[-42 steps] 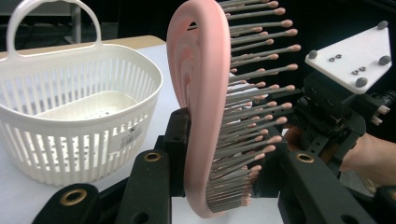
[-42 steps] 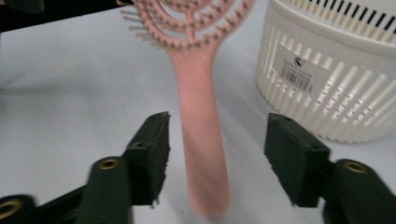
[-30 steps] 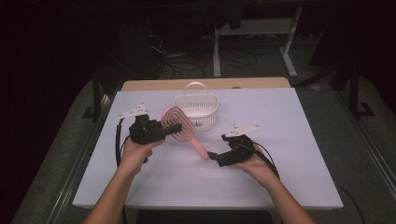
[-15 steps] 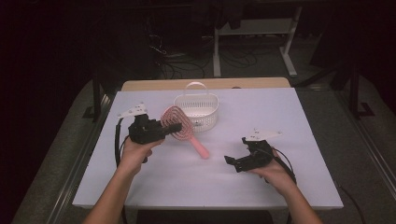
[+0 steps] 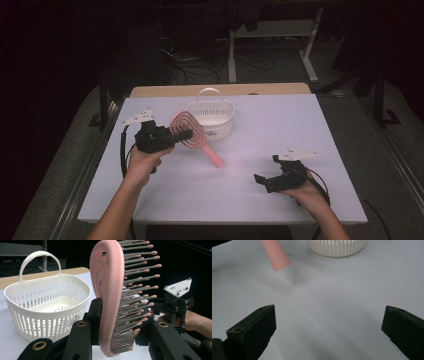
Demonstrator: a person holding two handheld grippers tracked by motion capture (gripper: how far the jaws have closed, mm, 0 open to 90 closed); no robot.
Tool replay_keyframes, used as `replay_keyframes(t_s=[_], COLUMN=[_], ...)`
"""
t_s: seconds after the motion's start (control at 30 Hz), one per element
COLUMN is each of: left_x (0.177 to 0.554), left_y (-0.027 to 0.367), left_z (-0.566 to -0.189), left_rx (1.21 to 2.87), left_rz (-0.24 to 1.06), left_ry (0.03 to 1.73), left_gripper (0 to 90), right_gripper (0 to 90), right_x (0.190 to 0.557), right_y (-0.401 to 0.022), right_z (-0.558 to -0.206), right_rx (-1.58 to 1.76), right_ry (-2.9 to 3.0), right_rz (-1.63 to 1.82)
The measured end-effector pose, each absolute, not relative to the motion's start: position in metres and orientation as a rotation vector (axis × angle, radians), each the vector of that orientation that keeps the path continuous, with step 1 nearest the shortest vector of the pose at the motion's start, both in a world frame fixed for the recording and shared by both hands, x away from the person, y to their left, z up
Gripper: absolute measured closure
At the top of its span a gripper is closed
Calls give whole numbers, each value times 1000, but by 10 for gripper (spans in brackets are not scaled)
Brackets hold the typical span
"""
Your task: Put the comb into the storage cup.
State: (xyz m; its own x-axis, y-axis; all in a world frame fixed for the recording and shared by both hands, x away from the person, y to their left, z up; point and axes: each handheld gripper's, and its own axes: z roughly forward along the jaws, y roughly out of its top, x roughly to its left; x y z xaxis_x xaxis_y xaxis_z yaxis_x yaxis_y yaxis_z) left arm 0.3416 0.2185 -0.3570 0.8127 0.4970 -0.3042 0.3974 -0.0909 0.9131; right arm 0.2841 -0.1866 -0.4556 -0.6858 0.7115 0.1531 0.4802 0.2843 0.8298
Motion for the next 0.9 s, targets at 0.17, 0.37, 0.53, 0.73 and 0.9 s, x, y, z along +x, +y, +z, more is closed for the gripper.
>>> replay_keyframes(t_s=[0.17,0.37,0.53,0.73,0.9], left_x=[342,345,349,357,364], left_y=[219,221,222,220,217], left_z=[-354,-345,-336,-324,-315], left_rx=[1703,1694,1683,1659,1654], left_rz=[95,106,115,111,129], left_ry=[691,676,660,632,618], left_gripper=[653,653,653,653,653], right_gripper=[0,0,0,0,0], right_x=[281,281,281,282,282], right_y=[-192,-191,-192,-192,-191], right_z=[-458,-458,-457,-456,-456], right_rx=[1100,1095,1093,1089,1085], right_ry=[2312,2314,2306,2300,2304], right_rz=[1344,1345,1347,1356,1355])
